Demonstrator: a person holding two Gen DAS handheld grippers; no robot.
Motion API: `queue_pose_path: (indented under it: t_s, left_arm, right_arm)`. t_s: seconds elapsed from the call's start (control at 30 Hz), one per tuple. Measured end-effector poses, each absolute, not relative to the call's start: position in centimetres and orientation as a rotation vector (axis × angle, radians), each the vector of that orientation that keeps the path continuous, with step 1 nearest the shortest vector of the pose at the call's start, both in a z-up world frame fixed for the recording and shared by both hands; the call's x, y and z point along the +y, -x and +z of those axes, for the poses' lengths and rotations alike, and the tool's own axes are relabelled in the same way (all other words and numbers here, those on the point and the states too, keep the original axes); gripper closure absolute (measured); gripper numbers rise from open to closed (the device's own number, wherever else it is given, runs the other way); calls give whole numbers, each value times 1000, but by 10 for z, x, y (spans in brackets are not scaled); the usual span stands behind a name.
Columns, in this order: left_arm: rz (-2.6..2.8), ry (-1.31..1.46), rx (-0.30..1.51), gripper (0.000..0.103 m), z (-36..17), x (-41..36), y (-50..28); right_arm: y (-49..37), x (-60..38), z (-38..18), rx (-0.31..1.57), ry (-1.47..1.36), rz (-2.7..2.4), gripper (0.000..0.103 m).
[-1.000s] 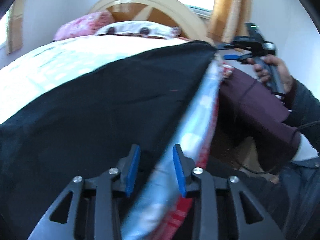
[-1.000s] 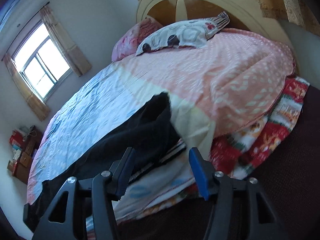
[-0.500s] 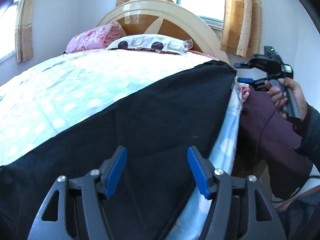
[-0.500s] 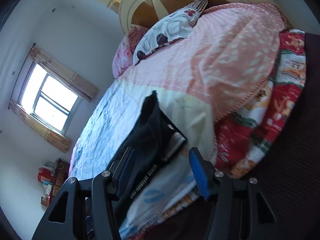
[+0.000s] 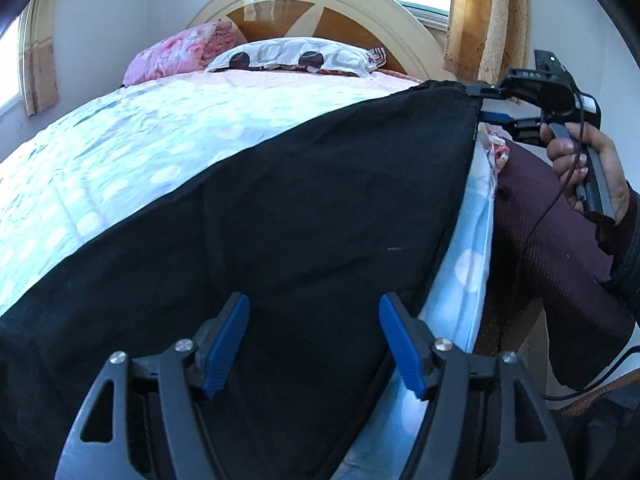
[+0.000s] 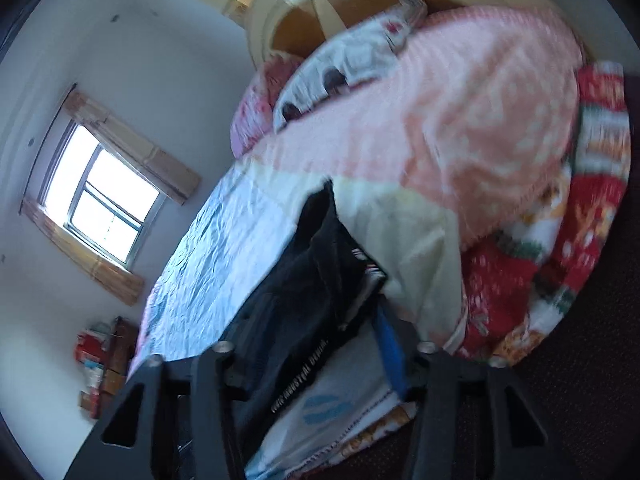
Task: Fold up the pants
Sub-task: 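Lower the waistband onto the pants and open the right tool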
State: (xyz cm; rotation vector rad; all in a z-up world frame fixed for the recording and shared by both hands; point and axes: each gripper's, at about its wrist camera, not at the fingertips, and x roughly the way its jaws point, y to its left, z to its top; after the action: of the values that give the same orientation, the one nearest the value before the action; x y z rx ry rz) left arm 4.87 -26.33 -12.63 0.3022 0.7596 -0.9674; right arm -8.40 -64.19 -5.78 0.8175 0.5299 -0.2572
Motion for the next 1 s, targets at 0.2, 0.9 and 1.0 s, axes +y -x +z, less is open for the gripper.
queue_pose_path:
  t_s: [0.2, 0.9, 1.0]
  left_arm:
    - [-967, -310, 755, 27, -126, -266, -46]
    - [-759, 169, 735, 27, -100, -90, -50]
    - [-746, 216, 766, 27, -106, -80, -54]
  right_arm:
    - [73, -654, -72, 552, -861, -257, 63]
    - [-25, -348, -37, 737, -267, 430, 87]
    - [-43, -305, -84, 879, -153, 441, 86]
